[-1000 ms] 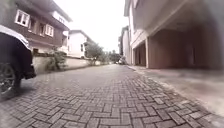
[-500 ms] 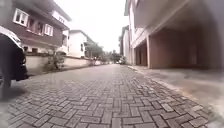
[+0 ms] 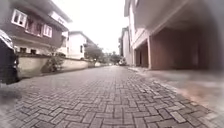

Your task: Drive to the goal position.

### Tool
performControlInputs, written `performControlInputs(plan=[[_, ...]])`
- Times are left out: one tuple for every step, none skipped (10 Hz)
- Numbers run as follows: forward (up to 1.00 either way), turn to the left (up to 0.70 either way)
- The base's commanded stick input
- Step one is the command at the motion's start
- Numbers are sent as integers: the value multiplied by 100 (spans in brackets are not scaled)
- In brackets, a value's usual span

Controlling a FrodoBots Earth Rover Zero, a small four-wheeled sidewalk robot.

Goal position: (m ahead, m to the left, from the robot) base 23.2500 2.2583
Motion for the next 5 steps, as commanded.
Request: performControlInputs(plan=[[50, 0], [50, 0], [50, 0], [50, 0], [50, 0]])
